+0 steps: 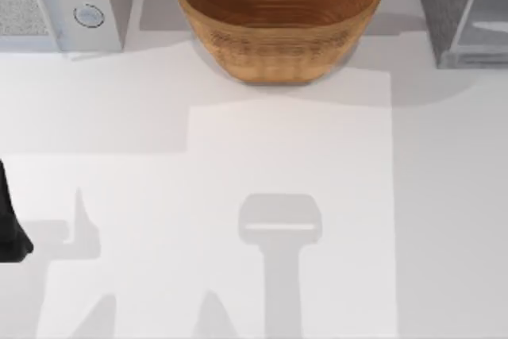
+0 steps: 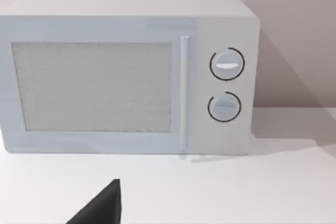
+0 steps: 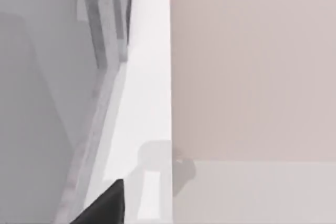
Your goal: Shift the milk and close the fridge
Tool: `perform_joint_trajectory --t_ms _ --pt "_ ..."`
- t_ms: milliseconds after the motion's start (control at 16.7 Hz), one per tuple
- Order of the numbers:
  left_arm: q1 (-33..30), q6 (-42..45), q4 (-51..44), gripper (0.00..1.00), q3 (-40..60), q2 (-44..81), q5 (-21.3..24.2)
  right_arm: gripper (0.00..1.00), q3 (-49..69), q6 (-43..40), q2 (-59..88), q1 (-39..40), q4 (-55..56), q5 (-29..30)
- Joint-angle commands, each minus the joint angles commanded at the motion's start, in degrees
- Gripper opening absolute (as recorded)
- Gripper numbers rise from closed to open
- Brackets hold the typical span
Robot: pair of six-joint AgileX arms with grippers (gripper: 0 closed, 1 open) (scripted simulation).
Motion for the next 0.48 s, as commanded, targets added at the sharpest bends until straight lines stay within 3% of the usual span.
perform_joint_trajectory --t_ms 480 --pt "0.0 0.0 0.0 1.0 0.0 0.0 0.0 1.0 -0.4 2.5 0.2 2.0 1.5 0.8"
